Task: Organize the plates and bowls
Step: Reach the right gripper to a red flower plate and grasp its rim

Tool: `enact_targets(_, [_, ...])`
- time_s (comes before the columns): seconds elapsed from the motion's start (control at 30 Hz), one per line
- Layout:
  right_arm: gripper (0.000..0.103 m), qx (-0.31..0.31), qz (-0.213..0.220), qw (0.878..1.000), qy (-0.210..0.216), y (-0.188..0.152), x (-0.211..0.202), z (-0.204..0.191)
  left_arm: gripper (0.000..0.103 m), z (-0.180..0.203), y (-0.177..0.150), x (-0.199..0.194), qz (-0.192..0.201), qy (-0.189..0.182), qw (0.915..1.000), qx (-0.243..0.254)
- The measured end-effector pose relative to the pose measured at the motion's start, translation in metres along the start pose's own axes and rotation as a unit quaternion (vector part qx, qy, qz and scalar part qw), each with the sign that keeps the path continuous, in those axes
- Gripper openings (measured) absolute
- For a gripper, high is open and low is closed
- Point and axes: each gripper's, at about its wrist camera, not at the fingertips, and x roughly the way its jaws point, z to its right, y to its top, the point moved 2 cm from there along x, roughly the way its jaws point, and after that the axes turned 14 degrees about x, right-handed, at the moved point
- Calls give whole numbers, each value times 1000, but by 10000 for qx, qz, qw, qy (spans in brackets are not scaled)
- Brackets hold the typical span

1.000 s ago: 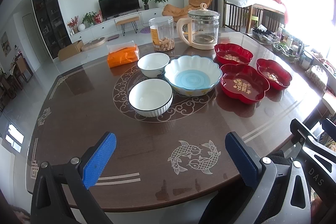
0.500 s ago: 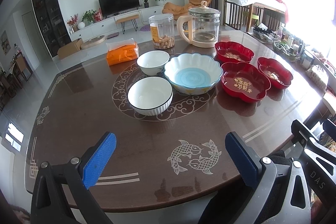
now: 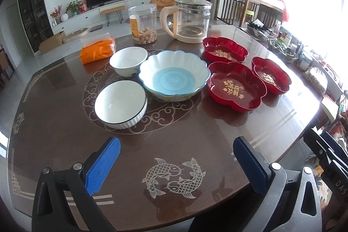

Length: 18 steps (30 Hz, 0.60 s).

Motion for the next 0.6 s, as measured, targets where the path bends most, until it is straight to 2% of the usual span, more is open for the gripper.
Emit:
enact_targets(0.1, [88, 83, -175, 9997, -124, 14, 14, 15, 103, 14, 26, 24, -236, -284, 9988, 334])
enact_targets(0.2, [88, 266, -780, 9964, -186, 32, 37, 30, 103, 19, 60, 50, -450, -537, 9949, 730])
enact_targets(0.3, [88, 633, -1241, 9902, -112, 51, 60, 46, 103, 19, 100, 87, -666, -913, 9872, 1122])
enact_targets(0.47, [88, 1045, -1452, 9838, -111, 75, 89, 57, 103, 16, 165, 160, -1189, -1413, 9752, 1219])
enact_targets(0.53, [88, 1095, -1433, 9835, -107, 81, 99, 59, 102, 21, 186, 187, -1353, -1470, 9705, 1352])
enact_targets(0.6, [88, 1192, -1497, 9815, -81, 84, 111, 60, 99, 27, 201, 210, -1459, -1253, 9677, 1632])
